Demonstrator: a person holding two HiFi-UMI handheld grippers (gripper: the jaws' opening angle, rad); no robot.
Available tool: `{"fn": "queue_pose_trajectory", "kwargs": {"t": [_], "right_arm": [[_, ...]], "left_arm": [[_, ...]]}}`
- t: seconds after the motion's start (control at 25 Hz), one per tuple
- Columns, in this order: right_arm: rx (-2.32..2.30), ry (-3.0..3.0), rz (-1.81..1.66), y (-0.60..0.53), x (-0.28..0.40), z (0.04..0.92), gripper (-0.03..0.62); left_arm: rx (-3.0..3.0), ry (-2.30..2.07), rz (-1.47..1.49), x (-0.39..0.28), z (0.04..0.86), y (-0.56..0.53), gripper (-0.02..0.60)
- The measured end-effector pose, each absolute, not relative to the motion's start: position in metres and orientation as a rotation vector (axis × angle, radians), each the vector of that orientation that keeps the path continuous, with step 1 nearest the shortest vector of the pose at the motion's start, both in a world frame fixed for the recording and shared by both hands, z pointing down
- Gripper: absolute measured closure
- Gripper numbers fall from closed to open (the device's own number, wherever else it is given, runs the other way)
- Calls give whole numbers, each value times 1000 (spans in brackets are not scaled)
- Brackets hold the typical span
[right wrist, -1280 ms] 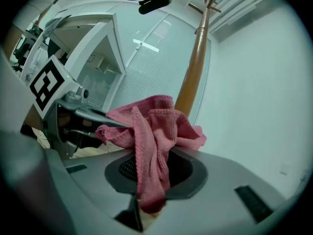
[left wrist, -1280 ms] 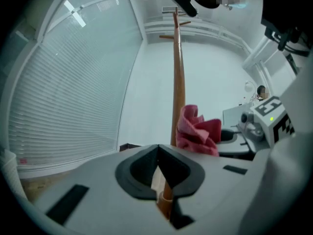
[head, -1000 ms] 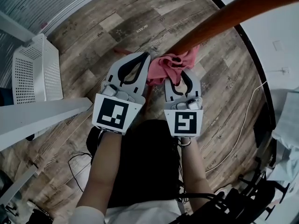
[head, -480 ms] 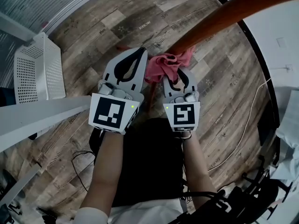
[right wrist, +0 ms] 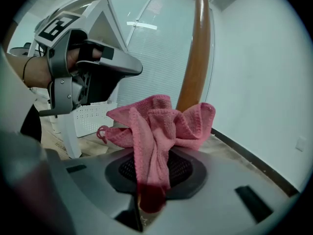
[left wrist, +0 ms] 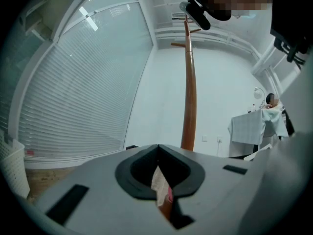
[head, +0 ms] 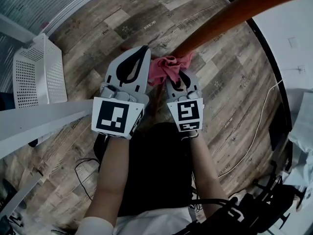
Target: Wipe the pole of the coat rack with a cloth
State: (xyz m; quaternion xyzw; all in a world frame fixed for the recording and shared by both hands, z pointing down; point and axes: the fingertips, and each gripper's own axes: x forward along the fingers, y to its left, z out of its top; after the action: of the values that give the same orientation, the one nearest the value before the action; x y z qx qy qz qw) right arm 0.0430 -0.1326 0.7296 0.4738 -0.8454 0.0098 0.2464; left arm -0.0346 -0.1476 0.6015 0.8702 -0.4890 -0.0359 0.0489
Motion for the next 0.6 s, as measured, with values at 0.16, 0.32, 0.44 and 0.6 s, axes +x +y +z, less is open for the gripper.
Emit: {"fn": "queue_pose_trajectory", "kwargs": {"t": [0.16, 0.32, 0.44, 0.6], "right_arm": [[1267, -2291, 54, -132, 42, 741, 494], [1247, -2284, 72, -132, 42, 748, 494], [1241, -2286, 83, -132, 41, 752, 494], [1243, -2290, 92, -132, 41, 753, 494]], "left_arm": [[2679, -1513, -94, -32, 598, -147, 568], [2674, -1500, -96, -31, 599, -148, 568], [2679, -1515, -85, -32, 600, -148, 568], [2690, -1529, -64, -31, 601, -147, 568]]}}
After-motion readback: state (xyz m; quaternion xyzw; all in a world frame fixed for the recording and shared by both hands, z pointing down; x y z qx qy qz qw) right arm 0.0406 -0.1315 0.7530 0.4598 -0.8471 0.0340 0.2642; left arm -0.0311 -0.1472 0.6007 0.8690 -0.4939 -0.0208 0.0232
